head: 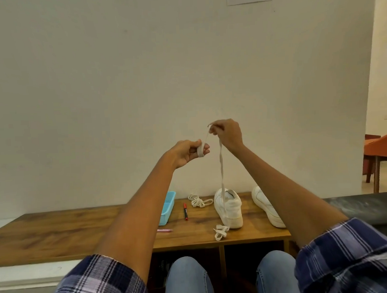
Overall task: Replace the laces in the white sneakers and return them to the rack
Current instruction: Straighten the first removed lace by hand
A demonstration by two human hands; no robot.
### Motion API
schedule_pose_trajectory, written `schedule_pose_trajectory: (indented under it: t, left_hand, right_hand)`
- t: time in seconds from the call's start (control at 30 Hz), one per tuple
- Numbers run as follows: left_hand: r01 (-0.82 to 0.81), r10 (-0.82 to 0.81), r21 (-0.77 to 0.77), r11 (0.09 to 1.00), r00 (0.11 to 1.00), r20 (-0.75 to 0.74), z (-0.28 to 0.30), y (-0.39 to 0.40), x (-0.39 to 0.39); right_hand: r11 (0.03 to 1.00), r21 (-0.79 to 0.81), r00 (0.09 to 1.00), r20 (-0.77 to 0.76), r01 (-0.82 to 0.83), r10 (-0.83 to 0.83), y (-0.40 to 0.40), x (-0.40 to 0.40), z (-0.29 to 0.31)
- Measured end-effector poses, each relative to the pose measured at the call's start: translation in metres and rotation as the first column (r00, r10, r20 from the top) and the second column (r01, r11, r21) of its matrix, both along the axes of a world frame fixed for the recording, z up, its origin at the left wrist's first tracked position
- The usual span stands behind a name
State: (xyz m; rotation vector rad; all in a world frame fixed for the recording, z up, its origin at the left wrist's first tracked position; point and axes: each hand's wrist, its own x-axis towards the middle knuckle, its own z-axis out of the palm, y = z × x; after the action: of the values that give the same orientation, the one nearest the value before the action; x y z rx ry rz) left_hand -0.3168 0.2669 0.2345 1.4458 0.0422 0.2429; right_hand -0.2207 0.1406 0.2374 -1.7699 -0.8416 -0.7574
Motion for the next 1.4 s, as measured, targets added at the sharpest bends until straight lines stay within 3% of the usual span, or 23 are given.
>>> schedule_pose_trajectory:
  t: [0.1,0.2,0.3,0.43,0.5,0.57,0.63,0.7,0.93,1.1,1.17,1.27,1.33,1.4]
  left_hand:
    - [0.088,-0.086,0.049,0.995,0.996,-0.039,-0.003,-0.006,0.000]
    - [0.077,-0.073,0.090,0.993,0.996,-0.052,-0.002,-0.015,-0.001]
    - [-0.104,0.104,0.090,0.991,0.995,0.009,-0.001,-0.018,0.006]
    - [-0.350,0.352,-0.050,0.935,0.935,0.037,0.003,-0.009,0.016]
    - [-0.419,0.421,-0.042,0.907,0.907,0.032,0.004,-0.006,0.018]
    - [-0.436,0.433,0.073,0.897,0.899,0.062,0.005,-0.005,0.016]
    - [-0.376,0.358,0.301,0.876,0.927,0.115,0.003,-0.005,0.013]
    - [-0.217,0.189,0.375,0.901,0.976,0.111,0.000,-0.010,0.006]
    - [0.057,-0.079,0.199,0.978,0.991,0.106,0.000,-0.015,-0.005]
    - [0.155,-0.164,0.083,0.984,0.979,0.120,0.001,-0.020,-0.005]
    - [0.155,-0.159,0.039,0.987,0.978,0.138,0.003,-0.021,-0.004]
    - [0.150,-0.149,0.006,0.989,0.975,0.164,0.002,-0.019,-0.003]
    - [0.128,-0.113,-0.058,0.990,0.971,0.210,0.000,-0.016,0.000]
    - [0.045,-0.007,-0.138,0.989,0.964,0.265,-0.003,-0.012,0.005]
  right_hand:
    - [0.995,-0.034,0.993,0.080,0.090,-0.087,0.000,-0.004,0.004]
    - [0.998,-0.044,0.987,0.158,0.045,-0.038,0.003,-0.009,0.005]
    - [0.999,-0.016,0.977,0.209,-0.039,0.041,0.005,-0.014,0.010]
    - [0.995,-0.020,0.964,0.249,-0.093,0.095,0.006,-0.019,0.018]
    - [0.995,-0.030,0.962,0.253,-0.096,0.100,0.007,-0.018,0.019]
    - [0.995,-0.029,0.964,0.249,-0.091,0.095,0.008,-0.018,0.018]
    - [0.998,-0.008,0.969,0.237,-0.067,0.067,0.010,-0.018,0.015]
    - [1.000,0.008,0.976,0.216,-0.014,0.011,0.010,-0.018,0.012]
    - [0.993,0.019,0.993,0.028,0.114,-0.115,-0.002,-0.003,0.000]
    - [0.988,-0.051,0.987,-0.070,0.143,-0.147,-0.007,0.001,-0.010]
    - [0.977,-0.169,0.984,-0.098,0.132,-0.150,-0.007,0.003,-0.011]
    - [0.935,-0.336,0.967,-0.255,-0.115,0.027,-0.007,-0.001,-0.013]
    - [0.883,-0.260,0.876,-0.398,-0.391,0.271,-0.005,-0.009,-0.016]
    - [0.833,-0.256,0.821,-0.455,-0.491,0.344,-0.003,-0.013,-0.015]
